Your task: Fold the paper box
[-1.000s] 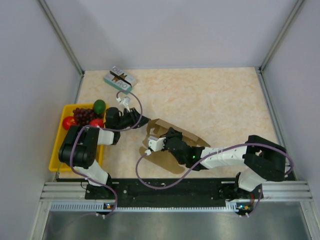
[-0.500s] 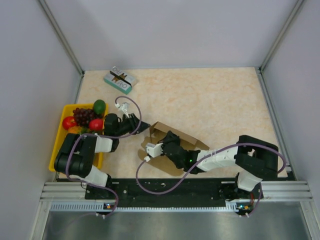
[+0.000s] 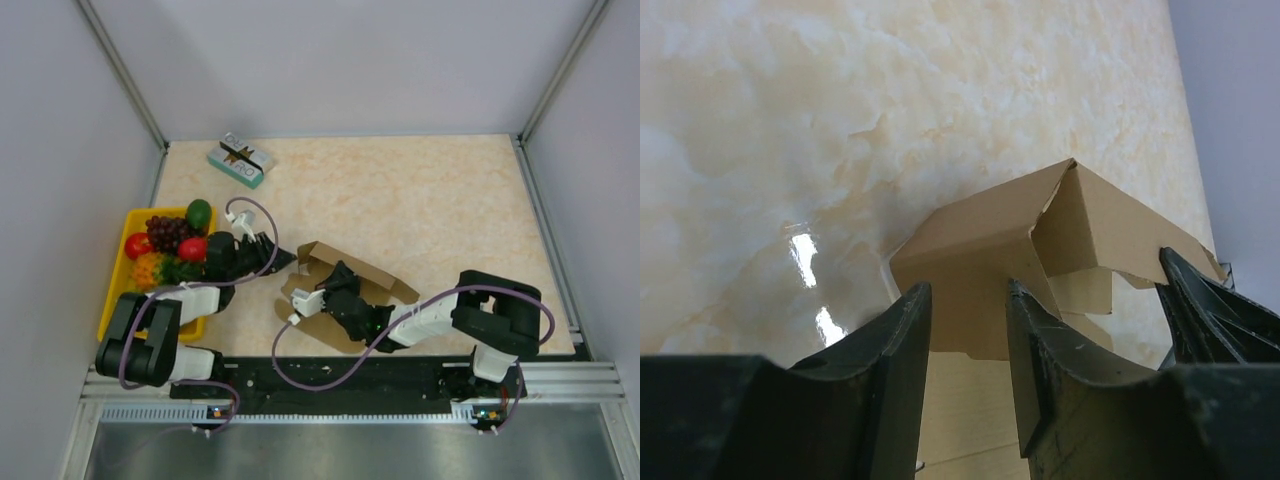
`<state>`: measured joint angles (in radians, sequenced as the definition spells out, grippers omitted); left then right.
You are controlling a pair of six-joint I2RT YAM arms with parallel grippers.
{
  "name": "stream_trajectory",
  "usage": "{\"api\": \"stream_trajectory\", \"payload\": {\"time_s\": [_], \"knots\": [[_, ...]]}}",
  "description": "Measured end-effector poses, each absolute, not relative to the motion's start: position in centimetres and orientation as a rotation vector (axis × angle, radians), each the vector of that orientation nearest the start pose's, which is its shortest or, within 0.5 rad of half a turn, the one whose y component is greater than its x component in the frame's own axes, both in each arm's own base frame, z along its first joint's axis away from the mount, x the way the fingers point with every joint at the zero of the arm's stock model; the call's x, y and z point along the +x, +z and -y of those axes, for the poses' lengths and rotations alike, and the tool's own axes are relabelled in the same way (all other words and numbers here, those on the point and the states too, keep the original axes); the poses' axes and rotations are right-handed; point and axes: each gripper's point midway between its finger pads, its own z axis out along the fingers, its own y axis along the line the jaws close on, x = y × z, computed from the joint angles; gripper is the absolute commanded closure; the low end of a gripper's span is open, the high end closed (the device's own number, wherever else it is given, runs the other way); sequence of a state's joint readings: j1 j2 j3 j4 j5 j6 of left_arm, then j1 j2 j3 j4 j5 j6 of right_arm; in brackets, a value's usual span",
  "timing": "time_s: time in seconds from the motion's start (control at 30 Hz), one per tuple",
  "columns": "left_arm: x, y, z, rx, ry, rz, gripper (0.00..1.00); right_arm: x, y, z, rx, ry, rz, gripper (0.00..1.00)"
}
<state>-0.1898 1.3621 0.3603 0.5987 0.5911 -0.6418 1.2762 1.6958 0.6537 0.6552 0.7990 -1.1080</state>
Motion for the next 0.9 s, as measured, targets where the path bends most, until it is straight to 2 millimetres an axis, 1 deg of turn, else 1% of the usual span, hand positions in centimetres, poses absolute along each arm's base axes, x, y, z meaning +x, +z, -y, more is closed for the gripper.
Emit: {"api": "stream_trajectory", "payload": {"time_s": [0.17,0.3,0.4,0.43,0.53,0.6,0.73,0.9], "knots": [[29.0,7.7,17.7,-0.044,-1.084,-2.115,0.62,25.4,11.2,-31.7,-1.496,-0.659,-1.143,1.0],[28.7,6.5,18.1,-0.025,-1.077,-2.169,0.64,25.2,11.2,-31.8,-1.494,-0.653,-1.138,1.0],[28.7,6.2,18.0,-0.018,-1.054,-2.185,0.61,25.1,11.1,-31.9,-1.496,-0.648,-1.136,1.0],[28.8,6.2,17.9,-0.016,-1.042,-2.186,0.56,25.0,11.0,-31.9,-1.499,-0.641,-1.133,1.0],[29.0,6.7,17.6,0.006,-1.004,-2.174,0.51,24.9,11.0,-31.9,-1.495,-0.625,-1.125,1.0],[29.5,7.4,17.7,0.042,-0.997,-2.155,0.51,24.8,11.0,-31.9,-1.488,-0.611,-1.12,1.0],[30.4,9.1,18.8,0.186,-1.04,-2.099,0.55,24.6,11.1,-31.7,-1.474,-0.587,-1.122,1.0],[29.5,9.2,20.1,0.308,-1.096,-2.07,0.6,24.5,11.0,-31.5,-1.461,-0.566,-1.128,1.0]]}}
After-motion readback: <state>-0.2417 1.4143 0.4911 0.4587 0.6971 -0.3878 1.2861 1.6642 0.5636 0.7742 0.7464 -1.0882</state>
